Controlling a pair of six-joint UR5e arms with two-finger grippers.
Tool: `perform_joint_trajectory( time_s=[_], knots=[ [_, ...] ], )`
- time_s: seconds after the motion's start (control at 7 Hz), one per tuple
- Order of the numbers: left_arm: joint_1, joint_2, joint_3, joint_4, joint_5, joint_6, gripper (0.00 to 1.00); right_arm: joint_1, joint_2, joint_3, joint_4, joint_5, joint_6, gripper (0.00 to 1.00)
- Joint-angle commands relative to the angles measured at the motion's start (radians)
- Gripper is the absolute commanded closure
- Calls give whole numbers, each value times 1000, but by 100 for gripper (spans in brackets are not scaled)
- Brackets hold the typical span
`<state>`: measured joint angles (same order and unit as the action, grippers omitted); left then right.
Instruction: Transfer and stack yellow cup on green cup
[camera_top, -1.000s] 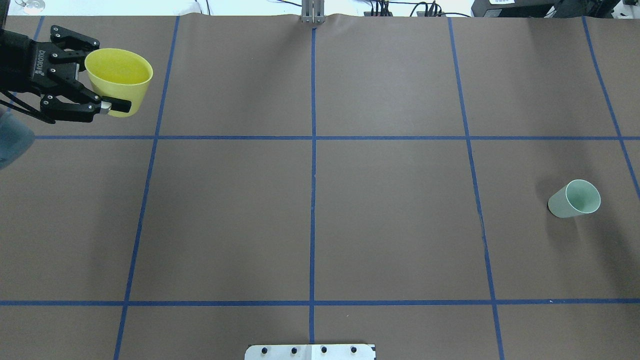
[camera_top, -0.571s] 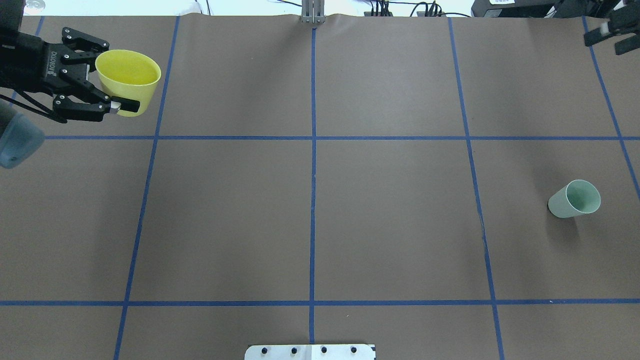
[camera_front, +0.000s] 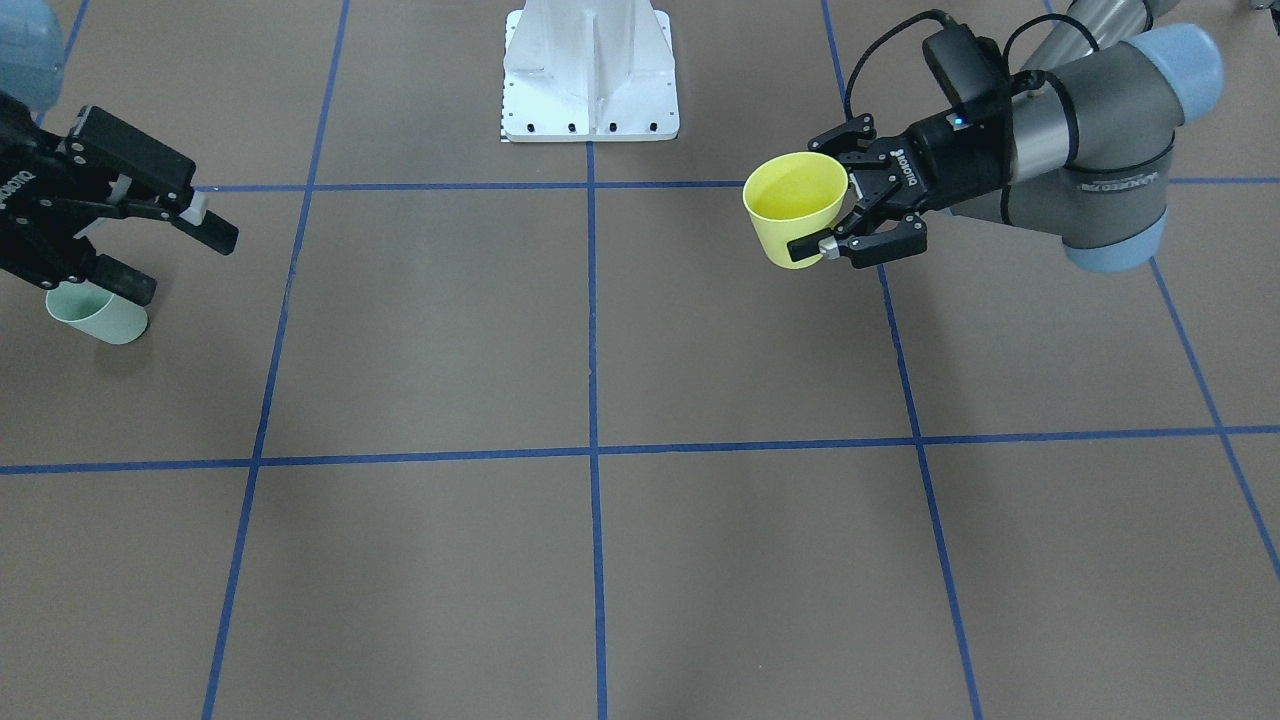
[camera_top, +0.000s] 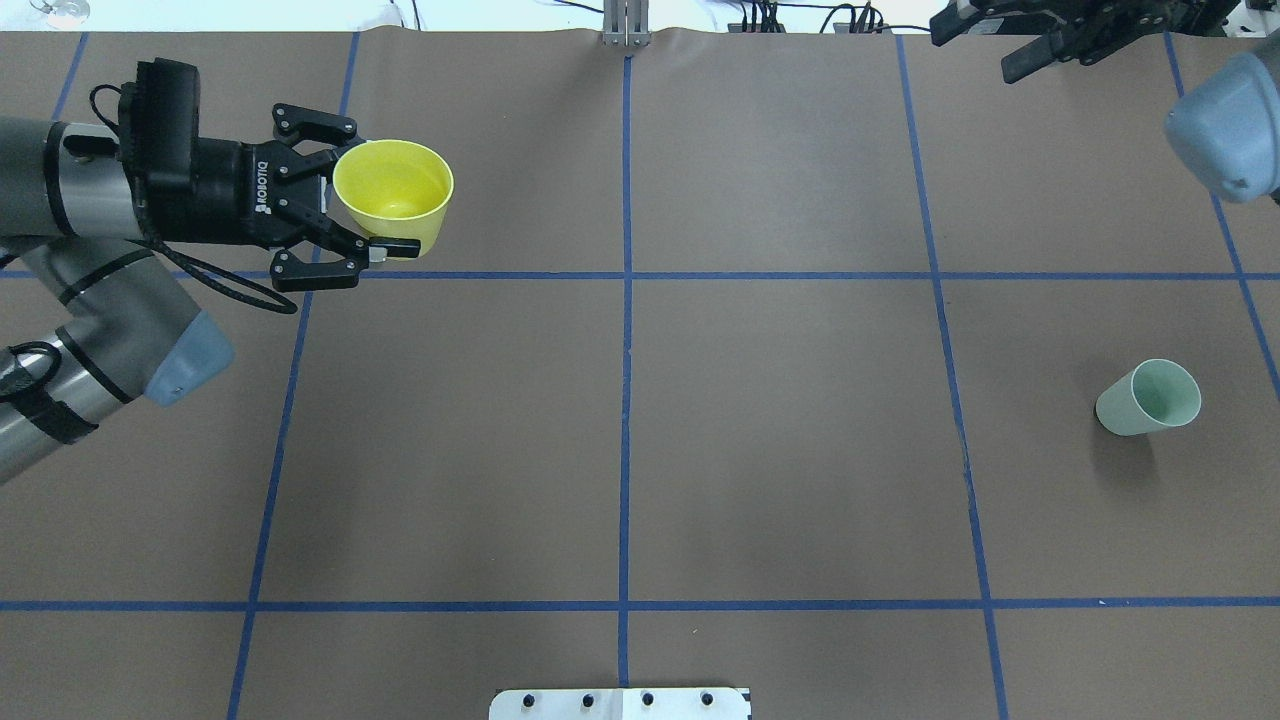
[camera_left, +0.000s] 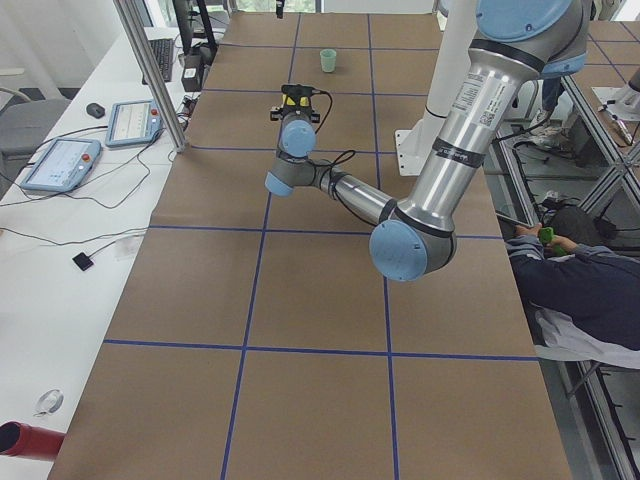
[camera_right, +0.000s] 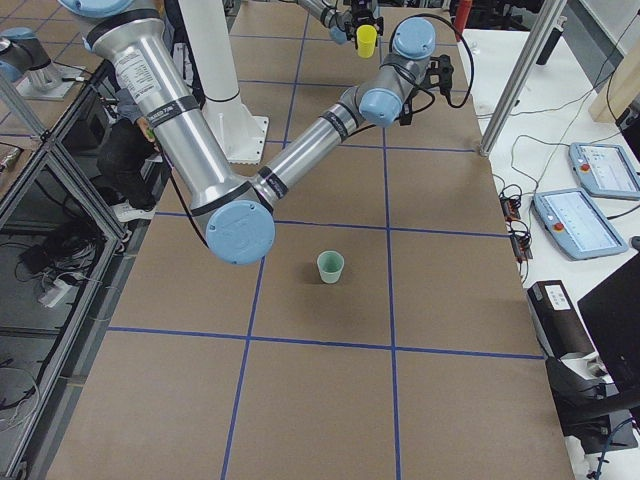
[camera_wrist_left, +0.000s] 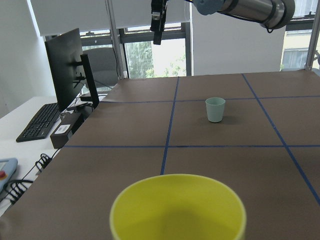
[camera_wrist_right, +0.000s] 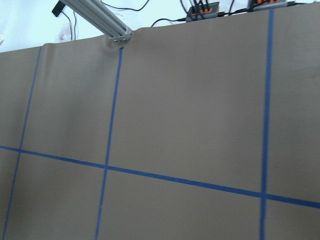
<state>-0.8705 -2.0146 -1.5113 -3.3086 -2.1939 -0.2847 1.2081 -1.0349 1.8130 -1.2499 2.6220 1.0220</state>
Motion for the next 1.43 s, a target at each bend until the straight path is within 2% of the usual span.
perform_joint_trajectory(
  time_s=[0.0, 0.14, 0.57, 0.86, 1.0, 1.14, 1.29],
  knots=[
    [91, -23, 22, -71, 112, 6, 83, -64, 96, 14, 0, -8, 128, 0],
    [131, -26, 22, -71, 158, 6, 83, -93, 137, 19, 0, -49, 183, 0],
    [145, -26, 46, -69, 184, 6, 80, -290, 197, 42, -11, -319, 210, 0],
    [145, -26, 51, -63, 186, 6, 80, -350, 269, 43, -167, -411, 208, 0],
    [145, -23, 52, -51, 189, 6, 80, -386, 274, 43, -180, -487, 170, 0],
    [145, -23, 52, -30, 189, 7, 80, -403, 289, 40, -225, -509, 76, 0],
    [145, -24, 54, -26, 189, 7, 79, -418, 327, 37, -326, -511, 25, 0]
  ],
)
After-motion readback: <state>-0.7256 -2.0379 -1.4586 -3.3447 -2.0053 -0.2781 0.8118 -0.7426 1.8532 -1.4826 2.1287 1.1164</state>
